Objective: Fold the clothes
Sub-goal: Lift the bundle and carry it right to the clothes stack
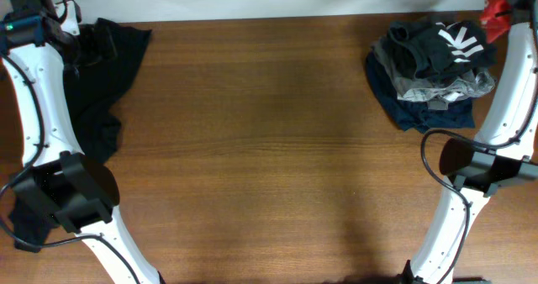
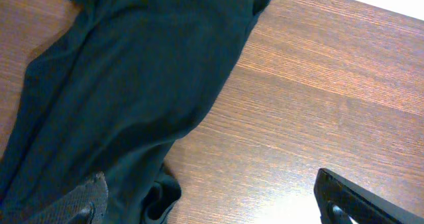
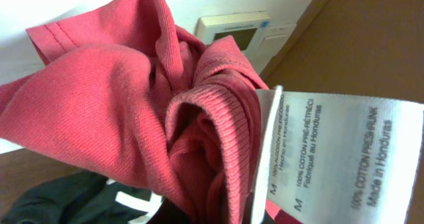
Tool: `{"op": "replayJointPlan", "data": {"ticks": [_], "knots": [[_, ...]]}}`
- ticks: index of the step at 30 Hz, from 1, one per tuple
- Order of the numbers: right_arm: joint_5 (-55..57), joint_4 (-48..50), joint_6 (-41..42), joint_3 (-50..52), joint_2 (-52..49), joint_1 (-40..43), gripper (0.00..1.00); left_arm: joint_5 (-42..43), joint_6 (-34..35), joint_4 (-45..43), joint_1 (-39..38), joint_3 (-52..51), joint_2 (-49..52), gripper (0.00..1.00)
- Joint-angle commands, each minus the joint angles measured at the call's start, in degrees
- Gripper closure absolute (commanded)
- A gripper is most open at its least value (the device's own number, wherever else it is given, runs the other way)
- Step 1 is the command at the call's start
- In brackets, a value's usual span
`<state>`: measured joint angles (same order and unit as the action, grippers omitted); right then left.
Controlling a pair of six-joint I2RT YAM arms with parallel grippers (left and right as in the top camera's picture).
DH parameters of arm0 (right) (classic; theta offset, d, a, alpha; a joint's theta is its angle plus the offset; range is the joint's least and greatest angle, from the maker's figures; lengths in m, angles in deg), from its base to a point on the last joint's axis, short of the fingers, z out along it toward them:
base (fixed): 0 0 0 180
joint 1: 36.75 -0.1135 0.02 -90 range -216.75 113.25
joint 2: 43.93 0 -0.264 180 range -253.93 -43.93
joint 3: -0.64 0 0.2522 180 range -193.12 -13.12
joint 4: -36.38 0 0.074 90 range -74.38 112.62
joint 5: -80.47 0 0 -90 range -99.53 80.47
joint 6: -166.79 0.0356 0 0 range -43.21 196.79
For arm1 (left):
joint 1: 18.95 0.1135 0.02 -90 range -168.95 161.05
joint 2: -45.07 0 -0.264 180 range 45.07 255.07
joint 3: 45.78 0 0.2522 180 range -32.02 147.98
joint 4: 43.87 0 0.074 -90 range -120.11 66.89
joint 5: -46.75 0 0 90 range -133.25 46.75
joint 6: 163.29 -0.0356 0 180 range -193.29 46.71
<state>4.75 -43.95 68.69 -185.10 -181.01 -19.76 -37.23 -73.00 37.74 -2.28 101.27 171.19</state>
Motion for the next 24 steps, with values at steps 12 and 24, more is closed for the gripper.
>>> {"op": "replayJointPlan", "data": {"ticks": [12, 24], "knots": [[6.0, 10.9, -10.8, 13.4, 0.4, 1.8, 0.96, 0.8, 0.6, -1.5, -3.1, 0.7, 0.5, 0.01], [13.6, 13.3, -14.6, 14.4, 0.5, 1.7, 0.96, 0.8, 0.6, -1.7, -3.9, 0.7, 0.5, 0.01]]}}
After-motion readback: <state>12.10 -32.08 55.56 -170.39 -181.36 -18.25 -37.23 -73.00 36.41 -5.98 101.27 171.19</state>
